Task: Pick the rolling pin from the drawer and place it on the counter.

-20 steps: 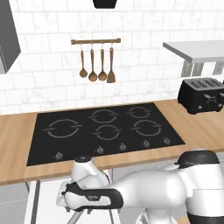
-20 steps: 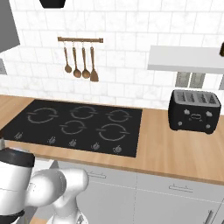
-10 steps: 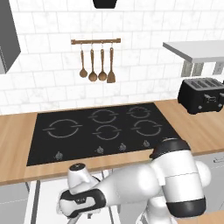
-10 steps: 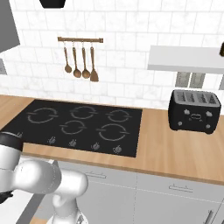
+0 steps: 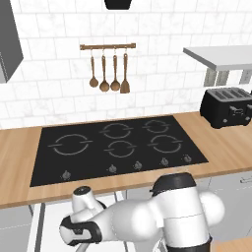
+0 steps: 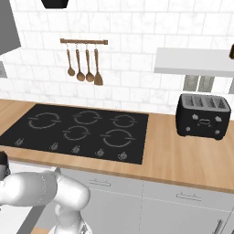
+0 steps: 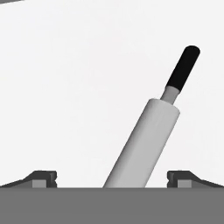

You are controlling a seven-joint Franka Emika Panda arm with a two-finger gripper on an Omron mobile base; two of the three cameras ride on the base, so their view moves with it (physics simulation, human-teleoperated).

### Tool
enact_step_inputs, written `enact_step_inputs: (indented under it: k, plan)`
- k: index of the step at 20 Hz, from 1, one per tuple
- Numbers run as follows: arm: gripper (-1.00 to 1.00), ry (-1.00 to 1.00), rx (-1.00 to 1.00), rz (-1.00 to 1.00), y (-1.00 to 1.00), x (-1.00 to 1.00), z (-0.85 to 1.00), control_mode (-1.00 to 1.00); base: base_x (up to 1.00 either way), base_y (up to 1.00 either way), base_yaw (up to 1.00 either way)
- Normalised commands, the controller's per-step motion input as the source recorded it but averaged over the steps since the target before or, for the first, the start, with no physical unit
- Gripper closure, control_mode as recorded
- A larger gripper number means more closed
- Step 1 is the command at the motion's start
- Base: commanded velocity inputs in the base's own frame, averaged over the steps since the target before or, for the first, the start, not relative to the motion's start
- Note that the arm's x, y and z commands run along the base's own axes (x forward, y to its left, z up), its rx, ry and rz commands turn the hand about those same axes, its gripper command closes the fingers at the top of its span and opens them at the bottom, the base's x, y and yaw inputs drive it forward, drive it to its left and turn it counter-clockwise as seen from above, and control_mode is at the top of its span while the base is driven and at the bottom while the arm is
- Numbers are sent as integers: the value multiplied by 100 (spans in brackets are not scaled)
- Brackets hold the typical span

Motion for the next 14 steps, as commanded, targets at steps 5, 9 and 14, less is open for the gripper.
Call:
enact_step_inputs:
  k: [5, 9, 14]
  plan:
    - [-100, 0, -3, 0, 6, 6, -42, -100, 0, 0, 0]
    - [-100, 0, -1, 0, 13, 9, -42, -100, 0, 0, 0]
    - [100, -1, -1, -3, -5, -41, -57, -100, 0, 0, 0]
